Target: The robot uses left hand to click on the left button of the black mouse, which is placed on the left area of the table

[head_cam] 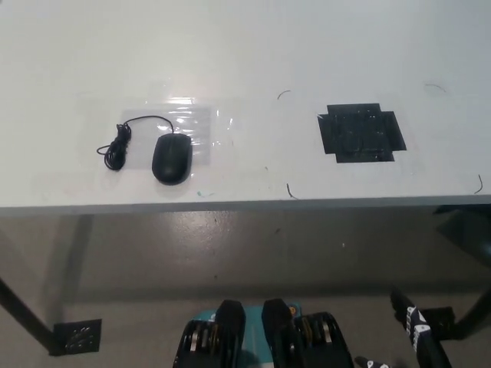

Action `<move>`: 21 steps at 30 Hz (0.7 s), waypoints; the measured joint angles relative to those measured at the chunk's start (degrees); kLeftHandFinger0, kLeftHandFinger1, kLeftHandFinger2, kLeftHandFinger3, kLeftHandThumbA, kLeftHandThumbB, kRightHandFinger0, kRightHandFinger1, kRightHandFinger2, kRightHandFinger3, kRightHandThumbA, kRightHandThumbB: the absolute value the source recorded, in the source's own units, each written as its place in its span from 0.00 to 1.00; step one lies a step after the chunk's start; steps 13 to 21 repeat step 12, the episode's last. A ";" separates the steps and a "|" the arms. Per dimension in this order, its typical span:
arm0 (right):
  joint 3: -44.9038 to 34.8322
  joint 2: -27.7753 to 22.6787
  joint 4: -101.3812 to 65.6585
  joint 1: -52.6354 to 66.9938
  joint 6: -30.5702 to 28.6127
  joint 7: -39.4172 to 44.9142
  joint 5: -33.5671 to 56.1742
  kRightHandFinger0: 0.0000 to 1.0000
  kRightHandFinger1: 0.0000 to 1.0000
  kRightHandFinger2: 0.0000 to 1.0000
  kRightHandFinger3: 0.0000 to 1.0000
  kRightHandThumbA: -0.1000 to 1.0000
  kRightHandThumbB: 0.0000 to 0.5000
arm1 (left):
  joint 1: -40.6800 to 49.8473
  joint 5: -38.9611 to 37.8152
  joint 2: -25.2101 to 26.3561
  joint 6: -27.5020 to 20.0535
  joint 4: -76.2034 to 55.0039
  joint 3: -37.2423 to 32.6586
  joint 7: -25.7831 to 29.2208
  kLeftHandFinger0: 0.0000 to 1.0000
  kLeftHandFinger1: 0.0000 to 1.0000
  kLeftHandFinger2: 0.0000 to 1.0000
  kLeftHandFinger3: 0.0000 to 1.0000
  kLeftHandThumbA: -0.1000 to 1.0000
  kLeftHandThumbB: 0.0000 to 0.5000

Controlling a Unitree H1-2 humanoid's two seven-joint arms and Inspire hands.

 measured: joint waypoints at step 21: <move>0.68 -0.05 0.09 -0.03 -0.04 0.13 -0.02 0.97 1.00 1.00 1.00 1.00 0.28 | -7.04 6.70 -6.63 -10.83 15.21 6.17 13.61 1.00 1.00 1.00 1.00 1.00 0.40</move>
